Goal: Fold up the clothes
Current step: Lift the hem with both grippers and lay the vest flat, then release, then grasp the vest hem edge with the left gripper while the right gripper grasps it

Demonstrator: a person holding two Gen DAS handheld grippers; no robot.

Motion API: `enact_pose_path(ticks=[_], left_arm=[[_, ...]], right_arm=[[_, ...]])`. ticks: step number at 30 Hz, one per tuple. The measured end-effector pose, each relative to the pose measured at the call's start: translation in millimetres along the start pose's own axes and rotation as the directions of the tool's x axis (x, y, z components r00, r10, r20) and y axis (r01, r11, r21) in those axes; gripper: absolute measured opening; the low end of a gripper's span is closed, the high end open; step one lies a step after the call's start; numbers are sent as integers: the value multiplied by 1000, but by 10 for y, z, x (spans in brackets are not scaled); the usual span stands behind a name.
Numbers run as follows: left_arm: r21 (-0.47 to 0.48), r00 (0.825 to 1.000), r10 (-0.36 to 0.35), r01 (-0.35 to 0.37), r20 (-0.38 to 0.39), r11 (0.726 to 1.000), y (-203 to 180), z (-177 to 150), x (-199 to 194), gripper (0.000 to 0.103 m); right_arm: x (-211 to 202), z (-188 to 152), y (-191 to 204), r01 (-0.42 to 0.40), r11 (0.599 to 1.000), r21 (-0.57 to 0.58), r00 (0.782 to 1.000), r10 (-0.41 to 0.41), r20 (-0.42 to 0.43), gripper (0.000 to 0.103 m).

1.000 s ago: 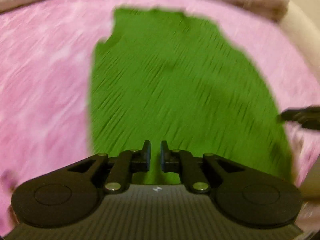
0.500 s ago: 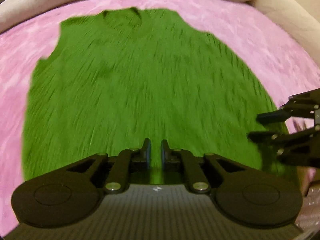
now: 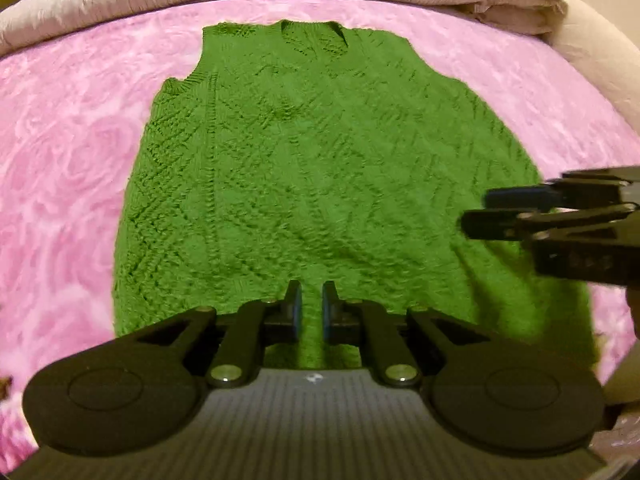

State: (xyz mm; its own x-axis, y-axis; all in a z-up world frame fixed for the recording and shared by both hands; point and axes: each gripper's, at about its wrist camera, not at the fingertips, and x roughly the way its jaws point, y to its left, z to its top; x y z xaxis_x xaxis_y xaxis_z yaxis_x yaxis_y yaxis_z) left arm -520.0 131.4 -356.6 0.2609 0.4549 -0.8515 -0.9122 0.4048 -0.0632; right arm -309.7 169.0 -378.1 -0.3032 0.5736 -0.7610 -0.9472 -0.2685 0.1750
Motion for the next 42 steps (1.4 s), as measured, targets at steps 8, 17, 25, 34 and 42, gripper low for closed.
enact_pose_path(ticks=[8, 17, 25, 34, 42], left_arm=[[-31, 999, -25, 24, -26, 999, 273, -631, -369, 10], [-295, 999, -38, 37, 0, 955, 797, -791, -892, 30], [-633, 956, -206, 291, 206, 718, 1314, -1094, -458, 37], [-537, 931, -150, 317, 332, 782, 1200, -1393, -574, 35], [-625, 897, -243, 433, 369, 649, 1300, -1454, -419, 47]], right_arm=[[-186, -832, 456, 115, 985, -128, 981, -132, -141, 37], [-1082, -1075, -111, 141, 941, 309, 981, -91, -171, 38], [-923, -1468, -1043, -97, 597, 796, 995, 48, 86, 43], [-889, -1626, -979, -245, 624, 742, 965, 80, 250, 43], [-901, -1775, -1009, -287, 522, 804, 954, 80, 289, 44]])
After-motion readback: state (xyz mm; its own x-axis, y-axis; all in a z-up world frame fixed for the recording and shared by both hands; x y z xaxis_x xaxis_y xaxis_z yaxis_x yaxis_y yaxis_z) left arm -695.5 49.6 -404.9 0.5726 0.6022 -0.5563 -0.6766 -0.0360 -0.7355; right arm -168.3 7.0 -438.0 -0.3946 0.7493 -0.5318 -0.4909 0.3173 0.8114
